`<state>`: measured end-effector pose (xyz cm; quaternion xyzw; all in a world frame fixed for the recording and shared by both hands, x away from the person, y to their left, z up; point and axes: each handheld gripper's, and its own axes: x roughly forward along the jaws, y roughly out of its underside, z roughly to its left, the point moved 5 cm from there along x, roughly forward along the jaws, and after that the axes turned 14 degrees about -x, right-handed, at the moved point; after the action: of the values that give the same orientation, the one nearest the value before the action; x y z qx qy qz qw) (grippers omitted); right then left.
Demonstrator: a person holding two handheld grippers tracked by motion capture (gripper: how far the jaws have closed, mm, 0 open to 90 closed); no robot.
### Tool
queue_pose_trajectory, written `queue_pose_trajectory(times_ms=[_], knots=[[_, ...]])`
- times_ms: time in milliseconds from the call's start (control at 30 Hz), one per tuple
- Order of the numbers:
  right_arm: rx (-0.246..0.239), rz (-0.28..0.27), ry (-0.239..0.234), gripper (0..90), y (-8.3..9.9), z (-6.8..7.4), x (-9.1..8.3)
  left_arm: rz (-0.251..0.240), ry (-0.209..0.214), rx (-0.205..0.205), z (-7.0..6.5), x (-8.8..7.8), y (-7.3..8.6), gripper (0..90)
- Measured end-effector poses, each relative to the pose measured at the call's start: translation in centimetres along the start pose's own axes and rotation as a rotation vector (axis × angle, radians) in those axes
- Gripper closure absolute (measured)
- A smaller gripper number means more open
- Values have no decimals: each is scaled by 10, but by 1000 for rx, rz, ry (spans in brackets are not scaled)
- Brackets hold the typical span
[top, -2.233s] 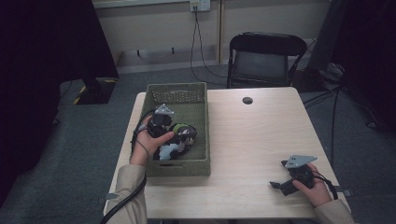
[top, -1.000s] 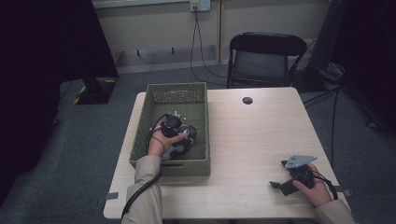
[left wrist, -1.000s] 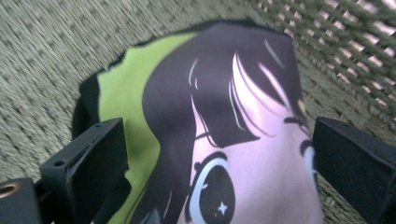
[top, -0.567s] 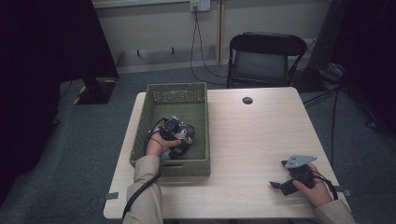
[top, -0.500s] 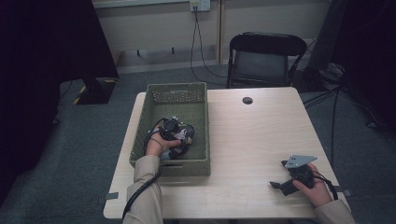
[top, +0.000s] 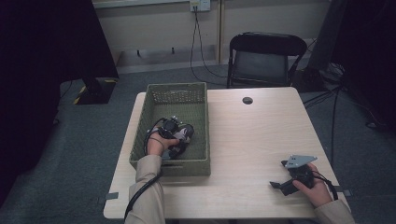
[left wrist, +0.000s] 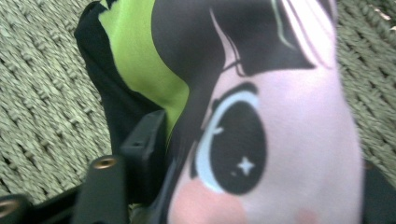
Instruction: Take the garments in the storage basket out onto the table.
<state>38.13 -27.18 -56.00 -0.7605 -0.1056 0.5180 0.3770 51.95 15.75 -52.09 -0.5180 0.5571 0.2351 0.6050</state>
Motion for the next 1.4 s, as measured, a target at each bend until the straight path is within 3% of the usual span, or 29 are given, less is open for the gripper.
queue_pose_trajectory(times_ms=[100,300,367,433,467,500,700,833,967,1400], knots=[[0,0,0,0,0,0,0,-1,6,-26,0,-2,0,525],[0,0,0,0,0,0,0,-41,37,-99,3,-12,-3,556],[0,0,0,0,0,0,0,-70,61,-112,3,-18,-5,560],[0,0,0,0,0,0,0,-134,89,-130,5,-30,-8,564],[0,0,0,0,0,0,0,-134,89,-130,5,-30,-8,564],[0,0,0,0,0,0,0,-171,117,-146,5,-37,-10,565],[0,0,0,0,0,0,0,-259,187,-172,1,-61,-17,565],[0,0,0,0,0,0,0,-281,195,-165,-3,-70,-21,566],[0,0,0,0,0,0,0,-342,212,-165,-8,-86,-28,566],[1,0,0,0,0,0,0,-393,223,-137,-21,-123,-40,566]])
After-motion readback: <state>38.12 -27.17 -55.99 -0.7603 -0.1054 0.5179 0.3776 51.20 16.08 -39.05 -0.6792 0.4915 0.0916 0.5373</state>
